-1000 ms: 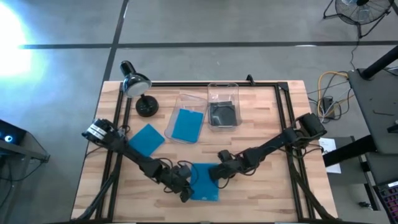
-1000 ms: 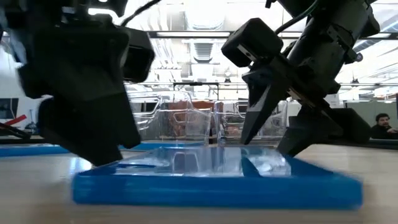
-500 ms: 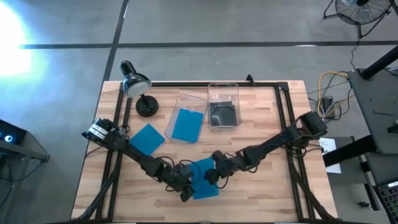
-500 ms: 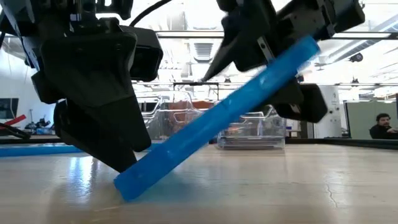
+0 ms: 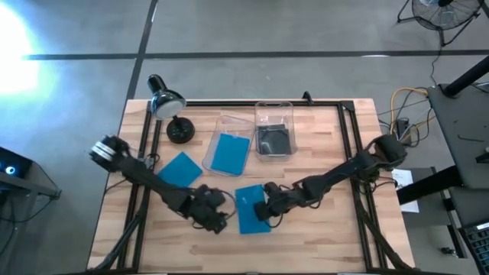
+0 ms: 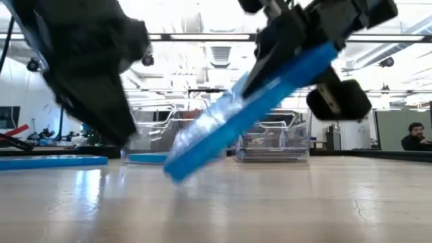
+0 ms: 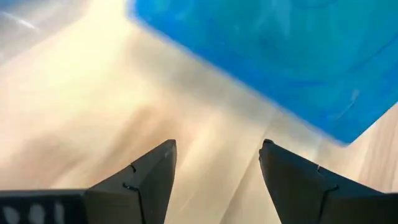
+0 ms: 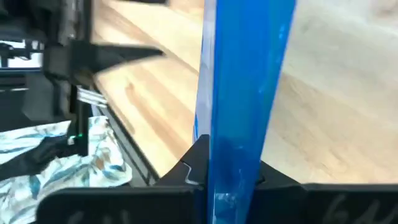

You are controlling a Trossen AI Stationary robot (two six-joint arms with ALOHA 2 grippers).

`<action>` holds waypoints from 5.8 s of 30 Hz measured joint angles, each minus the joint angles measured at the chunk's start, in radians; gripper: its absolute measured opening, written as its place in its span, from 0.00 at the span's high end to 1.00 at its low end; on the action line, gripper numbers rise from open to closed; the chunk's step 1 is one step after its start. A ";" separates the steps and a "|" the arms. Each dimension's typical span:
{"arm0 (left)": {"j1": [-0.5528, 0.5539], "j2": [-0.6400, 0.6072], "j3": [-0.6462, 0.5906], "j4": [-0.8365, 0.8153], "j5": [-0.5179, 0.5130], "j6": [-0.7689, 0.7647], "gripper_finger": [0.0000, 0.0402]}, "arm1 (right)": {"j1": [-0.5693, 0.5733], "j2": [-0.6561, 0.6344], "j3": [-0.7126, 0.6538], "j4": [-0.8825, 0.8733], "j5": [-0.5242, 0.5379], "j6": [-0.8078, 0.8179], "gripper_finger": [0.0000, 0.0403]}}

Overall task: Pick & place jewel cases by type
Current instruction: Put the bottom blue CD case into the left transparent bin, then put the blue CD case into the left transparent bin

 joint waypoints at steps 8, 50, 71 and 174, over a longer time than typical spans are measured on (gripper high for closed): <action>-0.102 -0.357 0.006 -0.267 -0.242 -0.142 0.47 | -0.073 -0.272 0.003 -0.020 0.165 -0.138 0.97; 0.257 -0.484 -0.382 -0.606 -0.062 -0.480 0.47 | -0.302 0.109 0.800 -1.120 0.092 -0.797 0.37; 0.059 -0.039 -0.204 0.092 -0.021 -0.623 0.47 | -0.112 -0.014 0.509 -1.056 0.019 -0.498 0.44; 0.007 0.050 -0.153 0.262 0.332 -0.146 0.47 | -0.053 0.222 0.307 -0.192 0.070 -0.376 0.44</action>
